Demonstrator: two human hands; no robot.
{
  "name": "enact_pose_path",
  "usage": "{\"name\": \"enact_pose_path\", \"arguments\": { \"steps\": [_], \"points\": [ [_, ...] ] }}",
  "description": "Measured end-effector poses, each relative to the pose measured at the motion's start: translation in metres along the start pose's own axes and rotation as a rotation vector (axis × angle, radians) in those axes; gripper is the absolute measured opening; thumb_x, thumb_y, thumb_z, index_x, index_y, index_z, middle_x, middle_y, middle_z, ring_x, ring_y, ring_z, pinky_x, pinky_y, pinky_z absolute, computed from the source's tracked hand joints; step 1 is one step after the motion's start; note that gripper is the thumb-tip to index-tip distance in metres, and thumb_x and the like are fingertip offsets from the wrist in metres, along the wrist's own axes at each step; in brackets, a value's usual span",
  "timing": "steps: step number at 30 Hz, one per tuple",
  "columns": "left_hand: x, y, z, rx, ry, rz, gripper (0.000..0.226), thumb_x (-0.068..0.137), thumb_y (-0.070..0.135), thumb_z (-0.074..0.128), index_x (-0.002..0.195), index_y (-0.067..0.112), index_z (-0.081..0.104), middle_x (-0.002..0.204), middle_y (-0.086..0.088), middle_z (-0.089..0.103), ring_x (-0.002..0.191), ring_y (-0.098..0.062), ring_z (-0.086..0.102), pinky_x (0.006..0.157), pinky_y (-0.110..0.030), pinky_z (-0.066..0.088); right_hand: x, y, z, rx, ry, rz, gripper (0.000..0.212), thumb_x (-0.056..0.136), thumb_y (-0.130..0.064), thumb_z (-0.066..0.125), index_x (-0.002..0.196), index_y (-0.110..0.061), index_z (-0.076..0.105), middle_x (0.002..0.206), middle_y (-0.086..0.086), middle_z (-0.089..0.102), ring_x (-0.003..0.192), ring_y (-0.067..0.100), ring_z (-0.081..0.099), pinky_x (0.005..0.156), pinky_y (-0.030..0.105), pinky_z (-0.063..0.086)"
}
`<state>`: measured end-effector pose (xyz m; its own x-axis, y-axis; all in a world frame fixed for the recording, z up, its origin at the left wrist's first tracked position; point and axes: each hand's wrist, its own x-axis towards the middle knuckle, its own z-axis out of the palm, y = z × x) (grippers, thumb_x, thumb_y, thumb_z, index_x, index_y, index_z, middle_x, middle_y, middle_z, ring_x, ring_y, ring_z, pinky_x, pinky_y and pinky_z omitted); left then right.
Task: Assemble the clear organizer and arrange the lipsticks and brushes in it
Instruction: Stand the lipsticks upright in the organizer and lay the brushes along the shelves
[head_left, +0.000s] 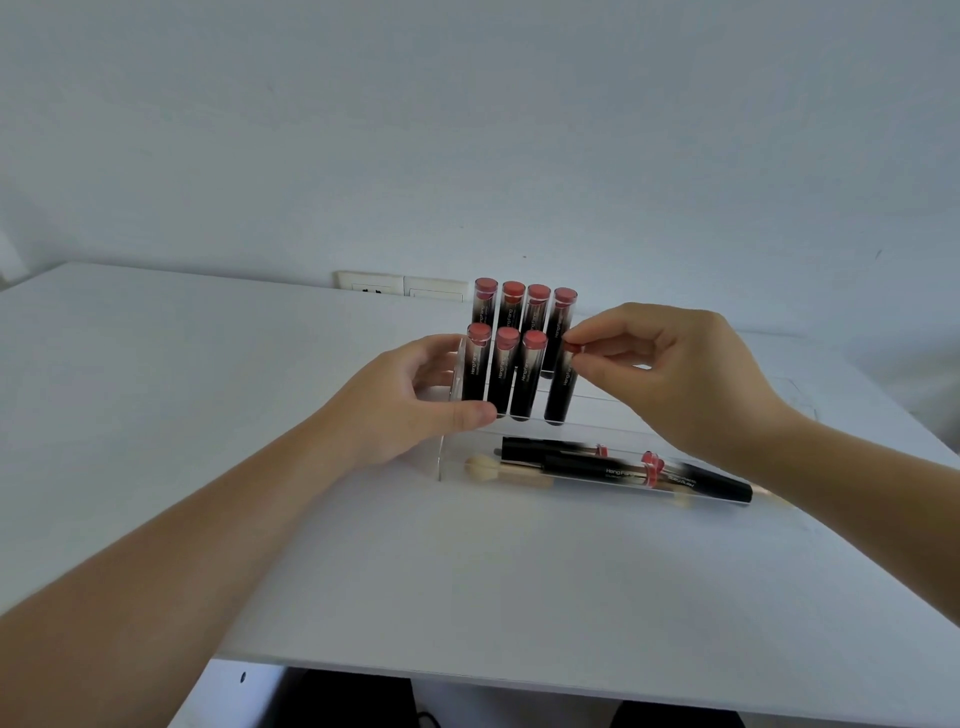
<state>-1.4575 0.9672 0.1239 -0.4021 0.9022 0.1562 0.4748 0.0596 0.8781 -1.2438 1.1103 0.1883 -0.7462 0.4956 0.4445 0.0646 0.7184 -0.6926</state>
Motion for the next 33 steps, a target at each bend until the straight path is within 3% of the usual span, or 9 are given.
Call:
{"name": "enact_pose_path", "arguments": {
  "steps": [9,18,33],
  "points": [
    [0.0010,-0.0010,-0.0007,-0.008,-0.012,0.009,0.086,0.062,0.057,0.084,0.140,0.033,0.057,0.133,0.021,0.067,0.127,0.004,0.057,0.117,-0.038,0.039,-0.0018,-0.0008,0.0058,-0.042,0.025,-0.063,0.015,0.087,-0.005,0.076,0.095,-0.017,0.077,0.092,-0.011,0.076,0.085,-0.002,0.071,0.078,0.006,0.049],
    [0.0018,-0.0030,-0.0005,-0.021,-0.009,0.004,0.090,0.060,0.059,0.085,0.141,0.033,0.055,0.135,0.018,0.065,0.127,0.002,0.058,0.117,-0.040,0.039,-0.0040,-0.0011,0.0080,-0.058,0.039,-0.054,0.023,0.087,-0.012,0.076,0.090,-0.035,0.075,0.087,-0.022,0.074,0.079,-0.006,0.071,0.073,0.010,0.052],
    [0.0028,-0.0037,-0.0012,-0.004,-0.016,0.006,0.085,0.062,0.061,0.084,0.139,0.037,0.057,0.135,0.018,0.066,0.129,-0.001,0.057,0.117,-0.042,0.038,-0.0036,0.0012,0.0103,-0.055,0.045,-0.095,0.023,0.087,-0.010,0.076,0.091,-0.033,0.074,0.089,-0.025,0.072,0.079,-0.003,0.071,0.072,0.006,0.048]
  ]
}}
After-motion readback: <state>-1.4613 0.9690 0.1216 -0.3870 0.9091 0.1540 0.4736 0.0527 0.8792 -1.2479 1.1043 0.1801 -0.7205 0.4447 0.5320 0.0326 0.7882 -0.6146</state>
